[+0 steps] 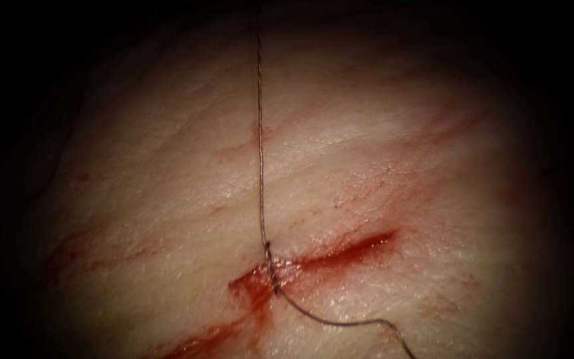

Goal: Wound Closure

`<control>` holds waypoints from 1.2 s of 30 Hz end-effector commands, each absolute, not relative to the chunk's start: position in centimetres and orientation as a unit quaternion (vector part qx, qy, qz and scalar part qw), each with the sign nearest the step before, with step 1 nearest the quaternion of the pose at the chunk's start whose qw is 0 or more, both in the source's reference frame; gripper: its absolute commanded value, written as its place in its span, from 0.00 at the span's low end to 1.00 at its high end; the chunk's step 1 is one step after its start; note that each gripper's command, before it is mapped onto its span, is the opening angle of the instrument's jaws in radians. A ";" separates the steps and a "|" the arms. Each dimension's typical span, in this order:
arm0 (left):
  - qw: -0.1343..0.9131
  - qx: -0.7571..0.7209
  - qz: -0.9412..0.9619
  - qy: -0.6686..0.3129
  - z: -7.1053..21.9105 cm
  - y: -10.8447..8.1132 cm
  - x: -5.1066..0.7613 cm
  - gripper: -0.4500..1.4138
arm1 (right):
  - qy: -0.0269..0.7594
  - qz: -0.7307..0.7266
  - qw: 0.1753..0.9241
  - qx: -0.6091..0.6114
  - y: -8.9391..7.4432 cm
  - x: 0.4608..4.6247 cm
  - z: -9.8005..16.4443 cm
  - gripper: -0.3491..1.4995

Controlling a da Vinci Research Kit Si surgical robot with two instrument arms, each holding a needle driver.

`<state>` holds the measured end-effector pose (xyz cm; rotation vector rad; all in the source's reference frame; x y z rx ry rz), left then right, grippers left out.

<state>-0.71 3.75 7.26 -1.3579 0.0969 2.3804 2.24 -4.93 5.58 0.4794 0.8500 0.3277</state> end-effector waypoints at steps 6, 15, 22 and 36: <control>0.195 -0.488 0.850 0.033 7.3 3.7 -0.75 0.00 | 0.426 0.172 0.859 0.225 -4.8 2.33 5.5 0.00; 0.183 -0.503 0.845 0.013 7.1 3.2 -0.73 0.00 | 0.483 0.188 0.830 0.207 -4.2 2.16 5.3 0.97; 0.170 -0.510 0.843 -0.001 6.9 2.7 -0.57 0.00 | 0.499 0.191 0.824 0.187 -3.6 2.02 5.0 0.98; 0.152 -0.516 0.843 -0.017 6.5 1.7 -0.22 0.00 | 0.541 0.234 0.788 0.177 -2.6 2.04 4.7 0.97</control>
